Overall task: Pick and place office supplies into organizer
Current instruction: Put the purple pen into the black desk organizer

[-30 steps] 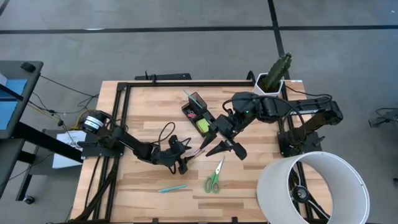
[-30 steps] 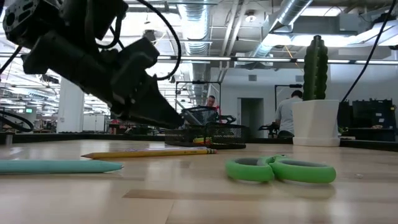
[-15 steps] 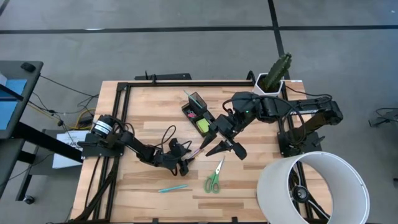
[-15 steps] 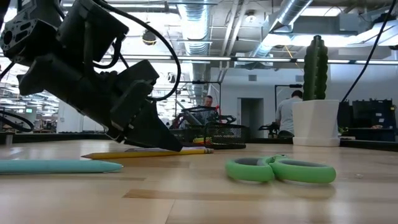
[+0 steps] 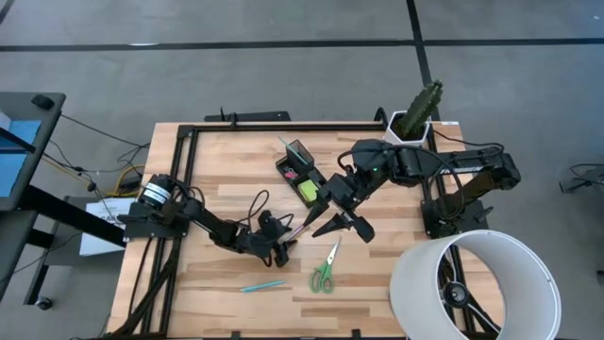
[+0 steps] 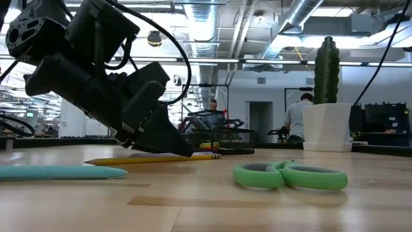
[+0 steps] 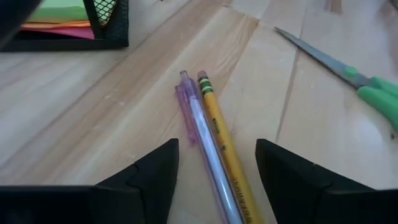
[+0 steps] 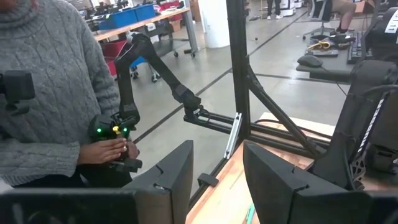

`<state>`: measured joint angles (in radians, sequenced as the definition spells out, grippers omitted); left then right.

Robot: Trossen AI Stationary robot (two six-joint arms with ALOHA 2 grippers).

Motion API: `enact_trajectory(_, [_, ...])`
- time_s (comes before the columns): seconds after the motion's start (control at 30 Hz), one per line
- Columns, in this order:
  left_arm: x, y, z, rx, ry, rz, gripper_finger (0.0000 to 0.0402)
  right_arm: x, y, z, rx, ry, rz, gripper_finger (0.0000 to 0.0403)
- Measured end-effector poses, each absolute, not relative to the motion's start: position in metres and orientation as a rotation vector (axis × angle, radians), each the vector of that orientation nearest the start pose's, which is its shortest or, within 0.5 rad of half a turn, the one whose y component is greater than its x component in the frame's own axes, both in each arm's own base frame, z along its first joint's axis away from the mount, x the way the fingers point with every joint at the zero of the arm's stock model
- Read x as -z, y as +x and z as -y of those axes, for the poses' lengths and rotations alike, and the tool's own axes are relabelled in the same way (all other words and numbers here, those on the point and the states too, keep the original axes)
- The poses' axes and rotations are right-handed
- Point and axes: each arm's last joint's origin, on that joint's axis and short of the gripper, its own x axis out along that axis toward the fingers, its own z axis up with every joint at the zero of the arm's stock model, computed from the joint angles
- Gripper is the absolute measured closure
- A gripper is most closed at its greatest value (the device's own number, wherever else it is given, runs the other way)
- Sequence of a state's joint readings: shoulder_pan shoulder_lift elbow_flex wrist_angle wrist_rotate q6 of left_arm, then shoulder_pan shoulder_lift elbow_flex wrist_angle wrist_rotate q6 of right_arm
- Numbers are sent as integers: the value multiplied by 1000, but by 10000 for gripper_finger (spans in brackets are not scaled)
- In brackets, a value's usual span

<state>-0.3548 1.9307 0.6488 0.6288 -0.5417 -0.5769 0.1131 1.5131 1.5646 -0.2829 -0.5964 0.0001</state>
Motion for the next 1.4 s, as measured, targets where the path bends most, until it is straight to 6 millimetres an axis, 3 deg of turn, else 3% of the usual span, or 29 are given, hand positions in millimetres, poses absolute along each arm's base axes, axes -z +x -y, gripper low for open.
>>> enact_trajectory(0.17, [-73,298,94,-381,-253,-521,210,-419,332,-54,-706,57,-229,270])
enact_trajectory(0.47, [-42,311,109,-452,-230,-379,240,-418,332,-54,-707,57,-231,269])
enact_trajectory(0.9, [-40,319,123,-537,-254,-435,246,-419,332,-54,-707,57,-230,270])
enact_trajectory(1.03, [-40,320,123,-548,-245,-457,280,-419,332,-54,-707,57,-230,268])
enact_trajectory(1.23, [-41,323,124,-506,-308,-468,370,-419,332,-54,-707,57,-230,270])
enact_trajectory(1.4, [-49,324,122,-477,-329,-475,379,-419,332,-54,-707,57,-230,268])
